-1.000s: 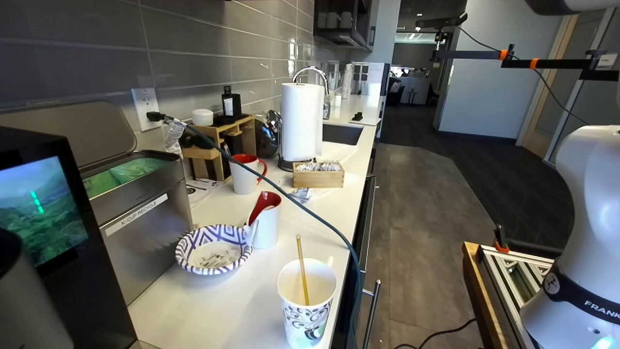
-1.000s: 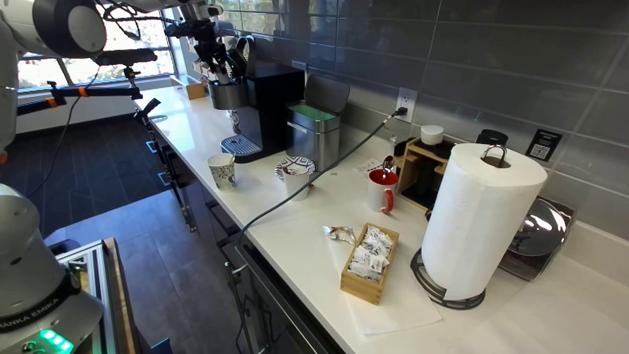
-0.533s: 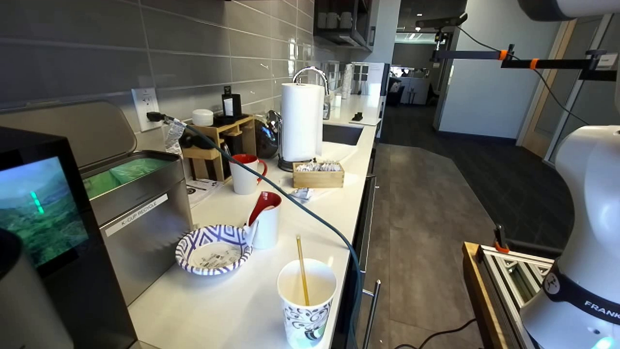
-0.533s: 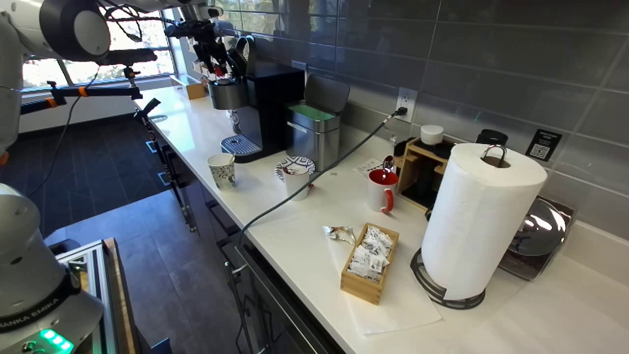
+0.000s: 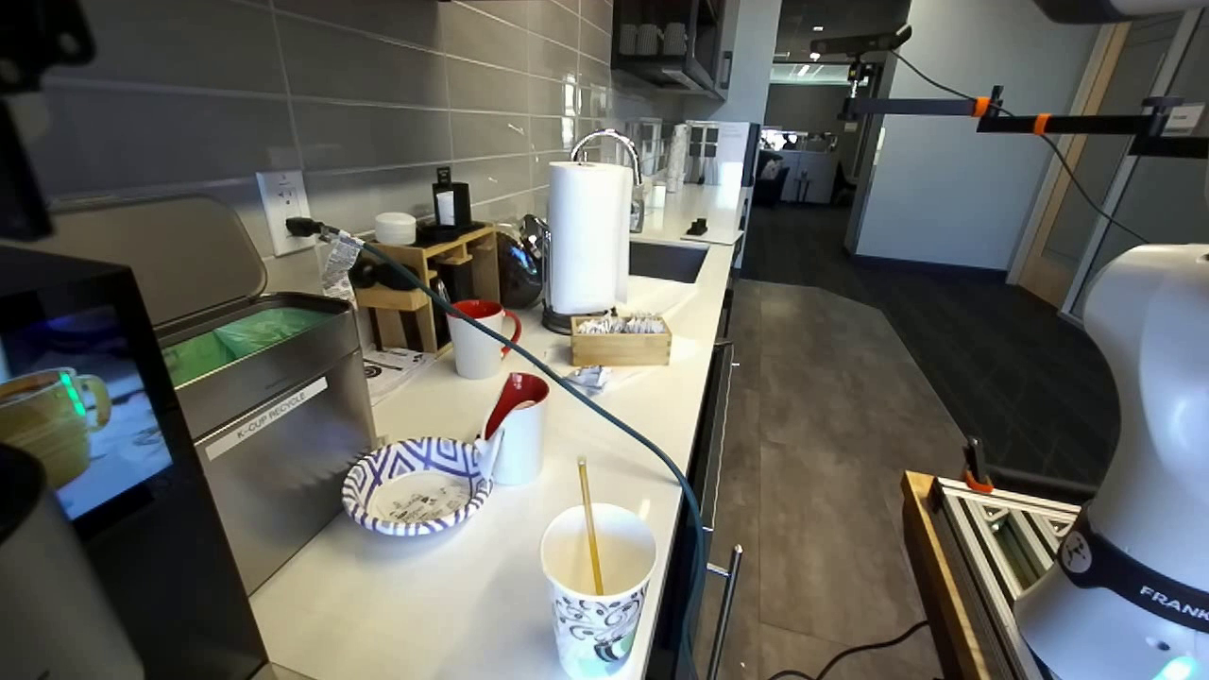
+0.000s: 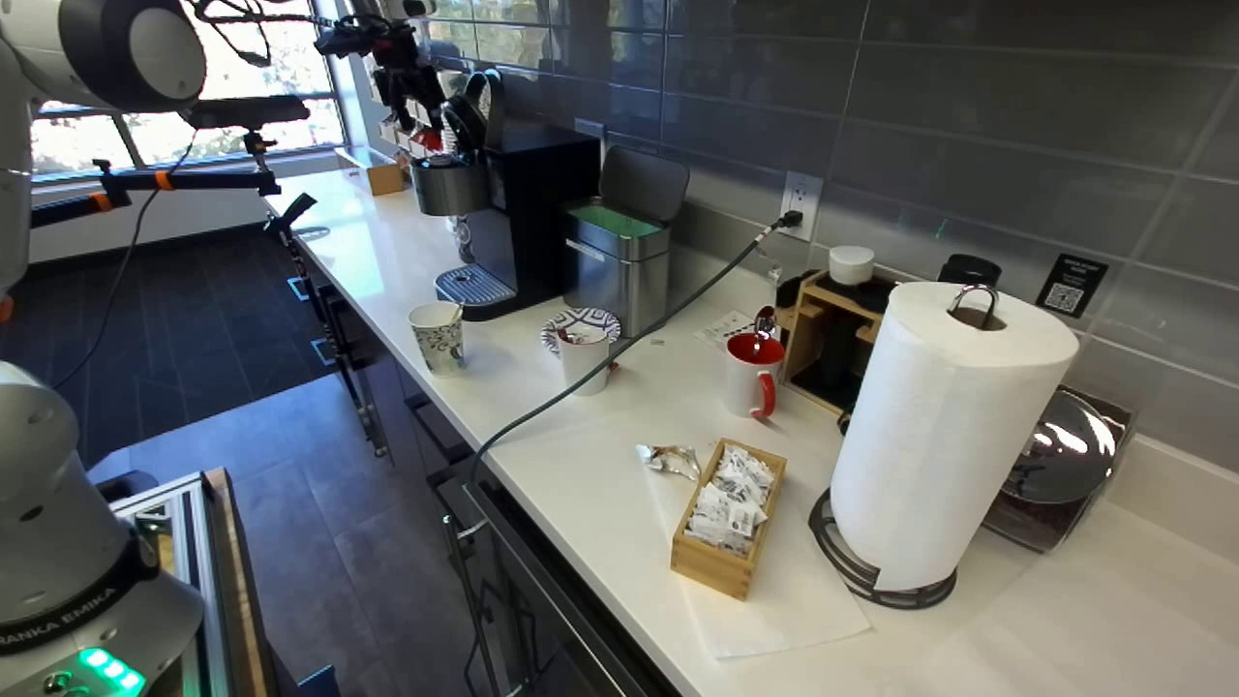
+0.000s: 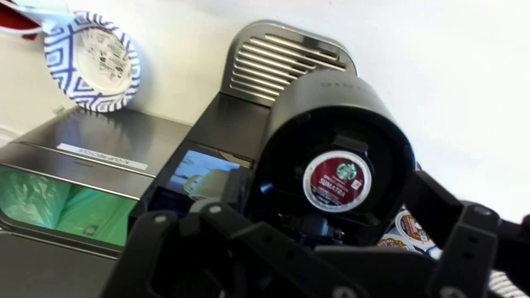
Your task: Put the white item in the coffee maker
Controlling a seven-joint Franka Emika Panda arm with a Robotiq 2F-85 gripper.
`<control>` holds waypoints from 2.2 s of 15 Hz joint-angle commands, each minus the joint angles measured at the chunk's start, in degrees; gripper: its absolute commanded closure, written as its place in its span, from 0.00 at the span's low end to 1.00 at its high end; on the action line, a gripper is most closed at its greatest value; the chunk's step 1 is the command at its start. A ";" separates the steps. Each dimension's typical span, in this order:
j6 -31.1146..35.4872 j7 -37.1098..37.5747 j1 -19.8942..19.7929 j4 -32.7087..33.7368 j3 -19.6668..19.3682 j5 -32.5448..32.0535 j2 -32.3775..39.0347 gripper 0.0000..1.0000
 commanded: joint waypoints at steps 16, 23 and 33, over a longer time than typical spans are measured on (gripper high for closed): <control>6.27 -1.41 -10.41 -44.84 1.26 13.30 -38.06 0.00; 3.73 -0.96 -14.40 -48.48 2.46 14.05 -41.18 0.00; 7.61 -32.28 -22.03 -64.70 -9.83 13.23 -53.62 0.00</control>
